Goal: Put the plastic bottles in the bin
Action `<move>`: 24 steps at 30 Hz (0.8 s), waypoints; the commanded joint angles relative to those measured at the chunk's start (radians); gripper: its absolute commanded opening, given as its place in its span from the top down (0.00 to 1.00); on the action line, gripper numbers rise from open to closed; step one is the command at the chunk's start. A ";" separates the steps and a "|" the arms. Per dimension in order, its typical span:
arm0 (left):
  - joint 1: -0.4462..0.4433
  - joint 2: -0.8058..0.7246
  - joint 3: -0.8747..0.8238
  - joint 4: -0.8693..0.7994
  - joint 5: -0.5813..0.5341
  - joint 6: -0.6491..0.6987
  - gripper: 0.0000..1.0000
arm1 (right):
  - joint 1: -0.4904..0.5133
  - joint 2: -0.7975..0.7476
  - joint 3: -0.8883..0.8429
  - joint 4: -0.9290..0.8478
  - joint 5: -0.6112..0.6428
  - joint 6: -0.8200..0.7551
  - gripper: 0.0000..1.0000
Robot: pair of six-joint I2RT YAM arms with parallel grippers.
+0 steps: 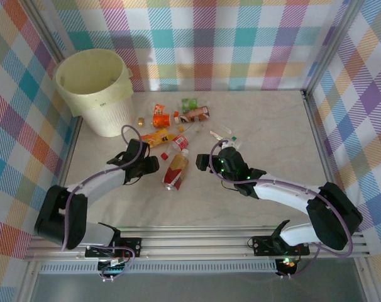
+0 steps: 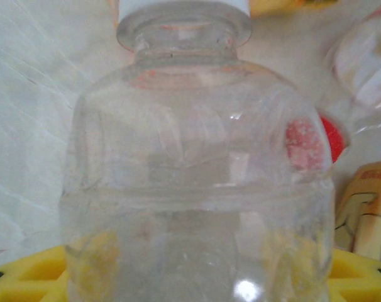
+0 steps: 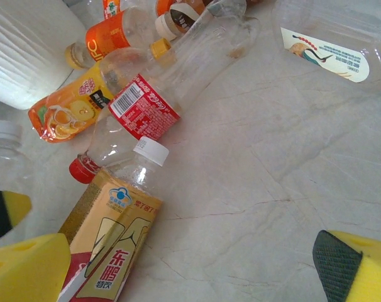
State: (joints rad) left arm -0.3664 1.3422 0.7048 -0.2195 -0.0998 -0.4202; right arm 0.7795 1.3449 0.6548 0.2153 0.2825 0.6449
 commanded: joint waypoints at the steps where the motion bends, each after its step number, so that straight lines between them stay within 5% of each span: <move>1: -0.008 -0.088 -0.016 0.089 -0.074 -0.086 0.44 | 0.001 -0.006 0.006 0.047 0.010 -0.013 0.00; 8: 0.003 -0.186 0.115 0.145 -0.173 -0.149 0.46 | 0.001 -0.006 0.005 0.050 -0.007 -0.015 0.00; 19: 0.069 -0.192 0.261 0.485 -0.365 -0.188 0.46 | 0.001 -0.066 -0.025 0.036 -0.017 -0.022 0.00; 24: 0.135 -0.122 0.354 0.551 -0.440 -0.228 0.46 | 0.003 -0.115 -0.079 0.195 -0.226 -0.171 0.00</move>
State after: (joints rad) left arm -0.2619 1.1900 0.9962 0.2436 -0.4591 -0.6113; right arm 0.7795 1.2629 0.6003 0.2951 0.1940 0.5793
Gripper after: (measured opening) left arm 0.562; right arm 0.996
